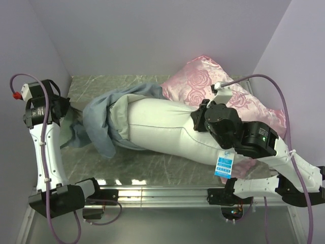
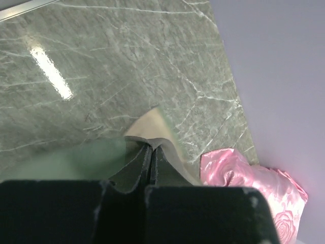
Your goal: Remove the pillowcase from the pillow
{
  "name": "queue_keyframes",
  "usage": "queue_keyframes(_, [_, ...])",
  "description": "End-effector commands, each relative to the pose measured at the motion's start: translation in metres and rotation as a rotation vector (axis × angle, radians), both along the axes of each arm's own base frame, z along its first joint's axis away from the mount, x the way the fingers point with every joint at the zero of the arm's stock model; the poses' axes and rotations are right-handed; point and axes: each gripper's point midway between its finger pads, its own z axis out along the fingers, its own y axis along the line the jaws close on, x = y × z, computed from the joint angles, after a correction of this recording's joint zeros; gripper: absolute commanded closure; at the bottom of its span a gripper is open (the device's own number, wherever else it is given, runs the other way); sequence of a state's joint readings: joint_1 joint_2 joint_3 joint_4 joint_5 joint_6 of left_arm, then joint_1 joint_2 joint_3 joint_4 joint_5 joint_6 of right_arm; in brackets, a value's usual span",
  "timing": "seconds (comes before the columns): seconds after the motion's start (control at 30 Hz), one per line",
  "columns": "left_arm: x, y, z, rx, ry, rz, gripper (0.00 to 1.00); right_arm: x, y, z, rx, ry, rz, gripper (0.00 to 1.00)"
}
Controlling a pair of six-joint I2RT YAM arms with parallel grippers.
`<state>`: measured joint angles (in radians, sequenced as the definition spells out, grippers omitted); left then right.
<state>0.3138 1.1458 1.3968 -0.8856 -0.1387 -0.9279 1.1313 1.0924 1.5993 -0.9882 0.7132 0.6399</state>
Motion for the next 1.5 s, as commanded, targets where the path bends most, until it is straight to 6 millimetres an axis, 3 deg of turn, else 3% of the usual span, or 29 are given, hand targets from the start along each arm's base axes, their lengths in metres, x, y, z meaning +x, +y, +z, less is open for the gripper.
queue_keyframes(0.0, [0.007, 0.061, 0.024, 0.158, -0.069, 0.173, 1.0, 0.007, -0.082, 0.067, 0.121, -0.187, -0.247, 1.0])
queue_keyframes(0.27, [0.013, 0.075, -0.015, 0.094, -0.013, 0.205, 1.0, 0.005, -0.101, 0.083, 0.17, -0.233, -0.284, 1.0])
queue_keyframes(0.47, [0.011, 0.085, -0.041, 0.062, 0.022, 0.241, 1.0, -0.003, -0.129, 0.104, 0.239, -0.284, -0.338, 1.0])
queue_keyframes(0.93, [0.022, 0.082, -0.073, -0.008, 0.052, 0.236, 1.0, -0.028, -0.181, 0.127, 0.348, -0.348, -0.39, 1.0])
queue_keyframes(1.17, [0.023, 0.082, -0.052, 0.018, 0.015, 0.221, 1.0, -0.025, -0.168, 0.128, 0.363, -0.35, -0.346, 1.0])
queue_keyframes(1.3, [0.024, 0.077, -0.032, 0.039, -0.037, 0.181, 1.0, -0.02, -0.139, 0.124, 0.37, -0.331, -0.259, 1.0])
queue_keyframes(1.47, [0.017, 0.077, 0.014, 0.101, -0.11, 0.181, 1.0, -0.007, -0.089, 0.106, 0.331, -0.276, -0.162, 1.0])
